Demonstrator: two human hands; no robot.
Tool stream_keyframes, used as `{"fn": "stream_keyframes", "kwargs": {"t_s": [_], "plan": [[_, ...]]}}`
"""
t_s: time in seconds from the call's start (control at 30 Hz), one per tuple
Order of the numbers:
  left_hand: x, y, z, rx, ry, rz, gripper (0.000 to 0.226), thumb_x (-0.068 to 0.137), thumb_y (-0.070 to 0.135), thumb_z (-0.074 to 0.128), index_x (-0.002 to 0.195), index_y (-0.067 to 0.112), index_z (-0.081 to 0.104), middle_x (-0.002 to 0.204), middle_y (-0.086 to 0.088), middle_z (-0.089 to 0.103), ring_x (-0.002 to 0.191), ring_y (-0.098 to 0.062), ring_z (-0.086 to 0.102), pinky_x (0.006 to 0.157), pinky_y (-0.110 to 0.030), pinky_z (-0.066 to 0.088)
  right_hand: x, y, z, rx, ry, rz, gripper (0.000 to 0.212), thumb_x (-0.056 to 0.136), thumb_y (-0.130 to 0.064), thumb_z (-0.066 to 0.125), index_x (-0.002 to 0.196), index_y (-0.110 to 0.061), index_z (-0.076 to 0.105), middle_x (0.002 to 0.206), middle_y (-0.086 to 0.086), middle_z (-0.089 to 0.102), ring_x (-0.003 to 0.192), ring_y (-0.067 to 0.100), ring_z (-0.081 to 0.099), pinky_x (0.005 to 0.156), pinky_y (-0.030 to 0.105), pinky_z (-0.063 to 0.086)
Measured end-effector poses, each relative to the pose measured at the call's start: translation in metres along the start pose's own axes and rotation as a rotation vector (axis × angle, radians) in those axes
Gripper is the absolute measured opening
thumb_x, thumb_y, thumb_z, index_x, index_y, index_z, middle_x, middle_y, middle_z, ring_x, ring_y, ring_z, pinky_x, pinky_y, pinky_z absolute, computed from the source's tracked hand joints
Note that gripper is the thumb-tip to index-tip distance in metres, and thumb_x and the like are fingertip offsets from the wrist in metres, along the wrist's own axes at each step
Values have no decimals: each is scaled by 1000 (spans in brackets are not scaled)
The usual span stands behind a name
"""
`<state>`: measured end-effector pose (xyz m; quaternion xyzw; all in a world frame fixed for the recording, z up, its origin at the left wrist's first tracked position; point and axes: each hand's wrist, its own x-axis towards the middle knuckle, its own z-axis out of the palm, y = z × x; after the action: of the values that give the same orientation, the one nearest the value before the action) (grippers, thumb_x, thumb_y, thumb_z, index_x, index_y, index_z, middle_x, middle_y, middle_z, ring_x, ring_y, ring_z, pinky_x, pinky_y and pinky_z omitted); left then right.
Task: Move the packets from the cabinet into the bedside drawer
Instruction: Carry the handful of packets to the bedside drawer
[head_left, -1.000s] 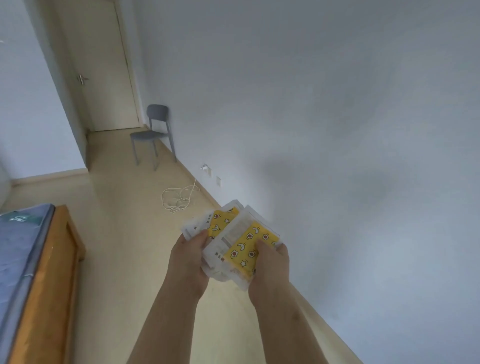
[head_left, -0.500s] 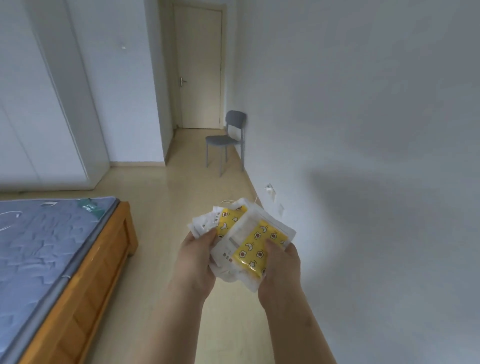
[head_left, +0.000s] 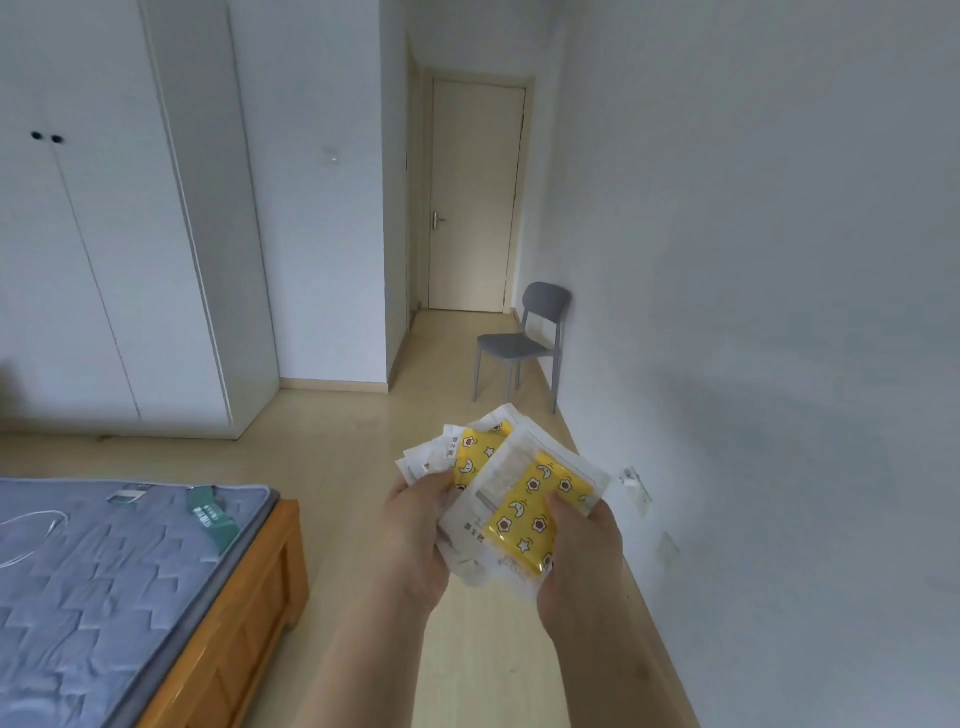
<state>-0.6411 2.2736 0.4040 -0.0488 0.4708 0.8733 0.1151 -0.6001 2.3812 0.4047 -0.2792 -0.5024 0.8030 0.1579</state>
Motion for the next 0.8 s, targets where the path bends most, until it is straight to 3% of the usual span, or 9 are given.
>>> {"fn": "stream_keyframes", "kwargs": {"t_s": [0.1,0.2,0.33,0.43,0.53,0.67,0.73,0.8], "plan": [[62,28,4,-5,1,31,20,96,14,46,99,11,66,90,-12,73,81,-30,69,77,-48,52,47,-10,47,34,-5,1,17,95,-10,50,105,-21,57,92,5,67,80,24,65,66,36,54],[128,44,6,-49,-5,22,26,99,24,41,99,12,65,87,-9,75,75,-26,72,69,-40,53,97,-19,85,84,2,19,17,95,-8,49,102,-20,59,93,7,68,77,25,65,64,35,53],[204,50,8,-23,52,-25,26,100,21,40,96,12,64,85,-10,74,86,-32,68,80,-48,52,167,-19,122,80,24,50,14,94,-7,50,96,-18,59,87,5,67,71,22,63,63,34,53],[258,59,4,-12,102,-40,25,98,18,42,99,10,65,96,-15,70,93,-35,64,89,-53,47,217,-15,151,70,-12,74,14,93,-7,51,95,-18,59,88,6,67,72,23,64,71,40,54],[322,68,4,-41,133,-23,26,98,15,40,103,8,64,102,-17,67,96,-35,61,92,-53,45,274,-17,185,57,-75,87,16,94,-6,50,93,-20,58,87,5,67,72,22,64,66,36,54],[418,88,25,-67,135,40,26,96,7,41,105,6,65,99,-17,70,87,-33,66,78,-45,52,365,-43,236,49,-173,43,15,95,-11,52,93,-25,56,85,2,65,72,20,64,60,33,54],[463,100,32,-96,176,55,27,95,3,41,111,5,63,104,-19,69,89,-34,67,74,-44,55,408,-53,262,45,-226,36,14,94,-12,52,96,-26,57,89,3,67,76,22,65,66,37,56],[501,110,26,-130,233,70,26,95,-1,41,106,7,63,97,-17,71,81,-31,69,66,-42,57,446,-52,289,19,-275,48,15,94,-12,54,101,-24,59,93,6,68,81,25,67,74,45,57]]}}
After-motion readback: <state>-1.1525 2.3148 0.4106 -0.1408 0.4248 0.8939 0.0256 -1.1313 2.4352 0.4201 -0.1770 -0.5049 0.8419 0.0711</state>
